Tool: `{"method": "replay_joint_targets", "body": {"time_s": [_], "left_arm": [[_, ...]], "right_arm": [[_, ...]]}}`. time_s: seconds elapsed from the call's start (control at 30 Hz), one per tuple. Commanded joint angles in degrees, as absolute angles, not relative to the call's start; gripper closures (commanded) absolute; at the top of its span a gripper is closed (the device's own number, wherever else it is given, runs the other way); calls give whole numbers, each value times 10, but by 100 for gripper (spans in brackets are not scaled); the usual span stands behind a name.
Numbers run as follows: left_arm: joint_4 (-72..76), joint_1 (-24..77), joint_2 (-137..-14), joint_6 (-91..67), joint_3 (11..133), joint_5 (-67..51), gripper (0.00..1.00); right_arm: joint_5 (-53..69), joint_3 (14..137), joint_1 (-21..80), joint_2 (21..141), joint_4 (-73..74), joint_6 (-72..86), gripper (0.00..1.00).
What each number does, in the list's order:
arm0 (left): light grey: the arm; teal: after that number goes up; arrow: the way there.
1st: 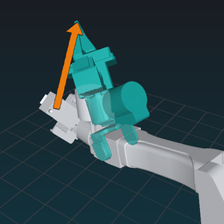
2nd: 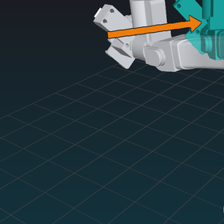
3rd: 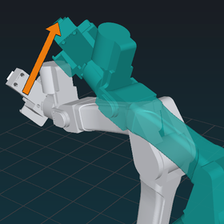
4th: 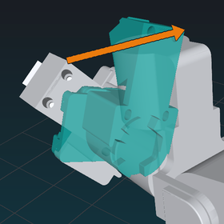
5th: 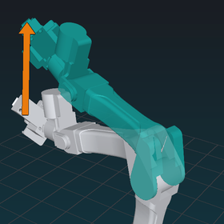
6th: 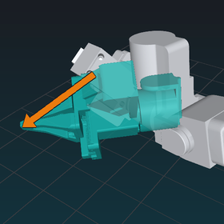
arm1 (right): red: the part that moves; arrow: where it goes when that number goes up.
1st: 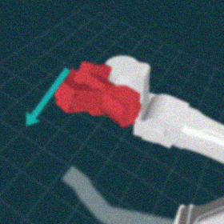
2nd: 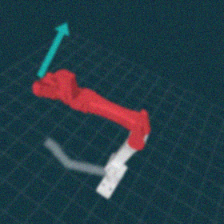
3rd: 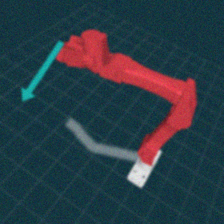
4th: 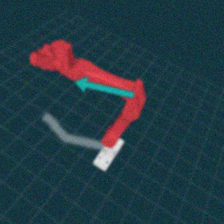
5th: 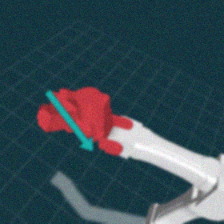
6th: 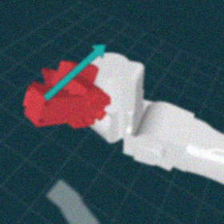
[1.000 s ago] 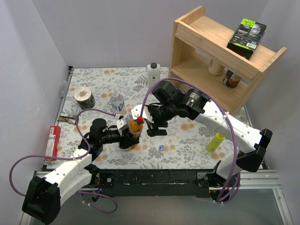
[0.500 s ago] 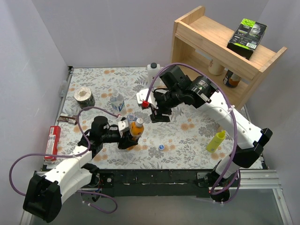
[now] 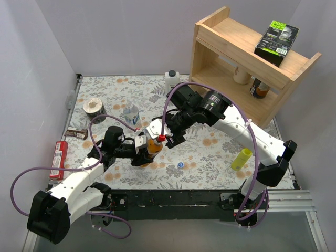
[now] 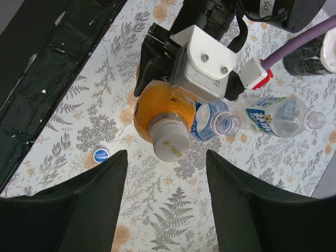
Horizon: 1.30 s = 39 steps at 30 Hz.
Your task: Screw on the bottle caps
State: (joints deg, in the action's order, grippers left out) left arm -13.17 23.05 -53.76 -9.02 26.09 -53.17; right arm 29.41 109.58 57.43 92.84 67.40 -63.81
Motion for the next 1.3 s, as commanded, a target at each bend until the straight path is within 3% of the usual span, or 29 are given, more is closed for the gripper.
{"method": "replay_joint_targets", "body": {"time_s": [0.0,0.43,0.67,0.77,1.03,1.07,1.2,1.27], "left_arm": [[-138,233,-537,-69,288,-542,100],[-141,236,-541,-60,297,-545,100],[-142,236,-539,-61,298,-530,100],[-122,237,-522,-95,301,-510,100],[-32,243,-455,-265,275,-359,100],[-33,243,-455,-285,276,-349,100],[-46,243,-454,-284,278,-336,100],[-56,243,-454,-273,279,-359,100]], "right_arm": [[314,1090,579,931,678,-666,34],[323,1086,582,943,678,-669,44],[326,1106,582,961,680,-636,64],[316,1102,581,976,662,-556,74],[338,1050,554,992,592,-224,88],[343,1036,538,987,580,-147,98],[416,1034,504,1013,587,-83,99],[436,1071,490,1024,593,-97,78]]}}
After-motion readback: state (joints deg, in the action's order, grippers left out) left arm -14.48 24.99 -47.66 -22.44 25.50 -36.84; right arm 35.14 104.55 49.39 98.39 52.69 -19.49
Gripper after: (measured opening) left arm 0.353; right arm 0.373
